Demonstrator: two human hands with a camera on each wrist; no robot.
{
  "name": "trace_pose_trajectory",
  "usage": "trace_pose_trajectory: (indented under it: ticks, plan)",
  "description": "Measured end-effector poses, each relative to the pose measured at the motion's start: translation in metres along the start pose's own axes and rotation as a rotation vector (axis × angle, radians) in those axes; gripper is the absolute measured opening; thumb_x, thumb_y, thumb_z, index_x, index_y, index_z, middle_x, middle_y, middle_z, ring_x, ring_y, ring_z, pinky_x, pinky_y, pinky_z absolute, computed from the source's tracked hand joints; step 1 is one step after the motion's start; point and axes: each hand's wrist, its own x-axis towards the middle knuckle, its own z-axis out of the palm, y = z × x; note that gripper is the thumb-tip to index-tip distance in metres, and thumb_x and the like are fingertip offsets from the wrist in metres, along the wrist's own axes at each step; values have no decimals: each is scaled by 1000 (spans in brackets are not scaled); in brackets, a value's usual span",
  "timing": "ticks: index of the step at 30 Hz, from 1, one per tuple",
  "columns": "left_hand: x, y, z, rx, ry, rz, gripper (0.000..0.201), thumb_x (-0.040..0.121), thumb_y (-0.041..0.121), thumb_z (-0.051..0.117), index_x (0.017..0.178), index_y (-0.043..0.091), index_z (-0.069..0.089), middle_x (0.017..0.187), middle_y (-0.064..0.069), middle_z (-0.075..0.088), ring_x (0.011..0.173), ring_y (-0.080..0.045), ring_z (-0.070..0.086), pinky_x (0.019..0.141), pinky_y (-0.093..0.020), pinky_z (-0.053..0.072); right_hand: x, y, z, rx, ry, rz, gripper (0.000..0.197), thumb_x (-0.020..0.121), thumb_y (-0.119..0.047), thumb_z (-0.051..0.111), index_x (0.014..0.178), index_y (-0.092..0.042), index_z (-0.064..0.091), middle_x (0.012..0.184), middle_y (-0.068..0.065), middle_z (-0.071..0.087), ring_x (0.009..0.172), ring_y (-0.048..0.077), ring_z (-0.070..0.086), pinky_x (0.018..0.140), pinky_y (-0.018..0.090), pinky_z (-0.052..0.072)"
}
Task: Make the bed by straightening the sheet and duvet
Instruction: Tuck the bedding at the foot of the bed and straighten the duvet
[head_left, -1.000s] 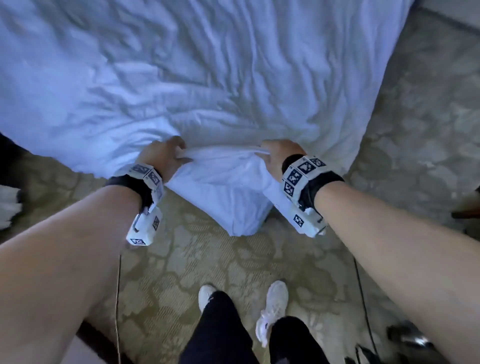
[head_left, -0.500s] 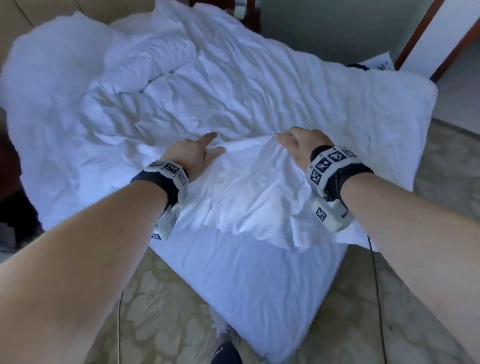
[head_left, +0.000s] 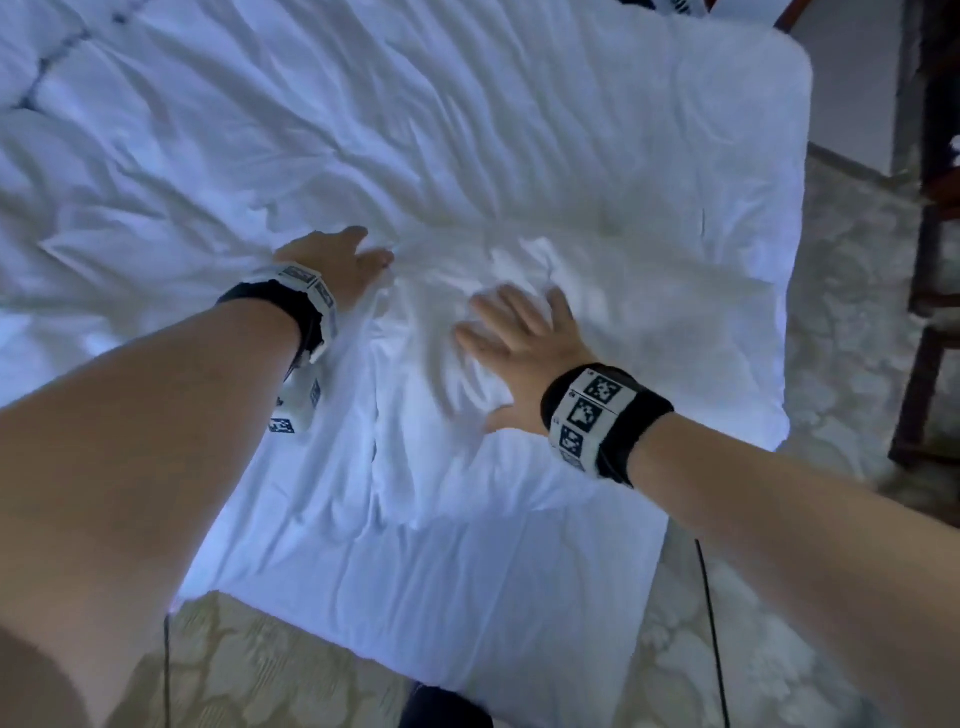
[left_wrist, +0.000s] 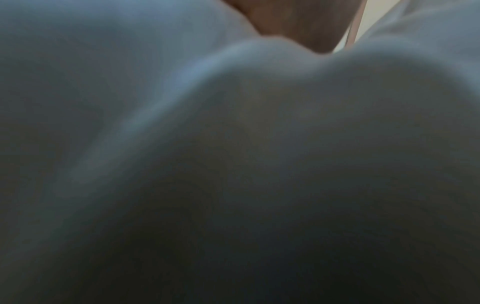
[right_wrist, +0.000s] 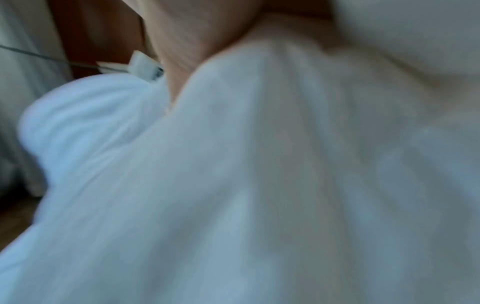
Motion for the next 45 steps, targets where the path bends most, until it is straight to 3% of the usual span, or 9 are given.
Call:
trace_pose_trajectory:
  ticks: [5,9,14,21,24,28,36,43,45]
  plan:
    - [5,-12,27,-40,-1,15,58,97,56,27,147,26,25,129,-19,55,114,-37,54,91,-42,43,54,29,13,27,-147,156,30,96,-31,42,124,-31,56,137,-1,45,132,25,33,111,53,17]
    - [-13,-12,42,-32,84,138,67,93,59,32,149,27,17,145,-10,36,132,-30,34,105,-46,32,75,34,20,263,-116,229,31,98,-26,39,115,-14,62,128,6,55,117,28,51,104,40,37]
    - [-53,6,56,68,196,344,74,87,68,37,149,29,22,151,-5,25,139,-28,19,113,-46,14,66,28,30,351,-133,145,43,98,-40,35,138,-27,40,153,-7,26,140,19,26,113,50,20]
    - [-134,24,84,141,213,212,76,79,73,43,143,32,31,133,-8,37,125,-31,33,115,-52,8,24,27,33,417,43,83,34,93,-37,47,123,-22,54,145,-6,36,134,19,35,109,44,30]
    - [-166,39,100,158,184,159,83,83,72,36,151,31,10,139,-6,35,132,-30,29,115,-54,4,-6,23,42,426,63,55,48,95,-41,45,139,-24,42,154,-4,24,141,16,24,114,42,24]
    - [-180,63,127,155,50,118,92,80,79,29,148,35,-15,160,1,-1,146,-28,-6,113,-59,-4,-37,19,48,422,34,42,54,97,-42,41,146,-22,31,159,-1,11,146,16,11,117,42,16]
    - [-121,62,146,195,-64,59,81,80,80,17,145,44,-15,159,5,-13,145,-27,-14,110,-64,-4,-97,-8,104,767,307,202,38,96,-32,49,123,-9,59,127,10,51,121,25,43,103,28,30]
    - [-100,54,162,164,-100,103,81,80,81,13,145,44,-17,159,4,-13,145,-28,-13,109,-65,-6,-125,-53,174,1277,150,781,103,82,-53,62,150,-23,-9,158,4,-2,146,21,8,118,38,17]
    - [-96,51,166,141,-100,107,81,80,81,14,145,44,-17,159,4,-12,145,-27,-13,110,-65,-5,-119,-59,180,1481,114,845,113,78,-55,65,147,-26,-19,159,1,0,146,19,11,116,35,18]
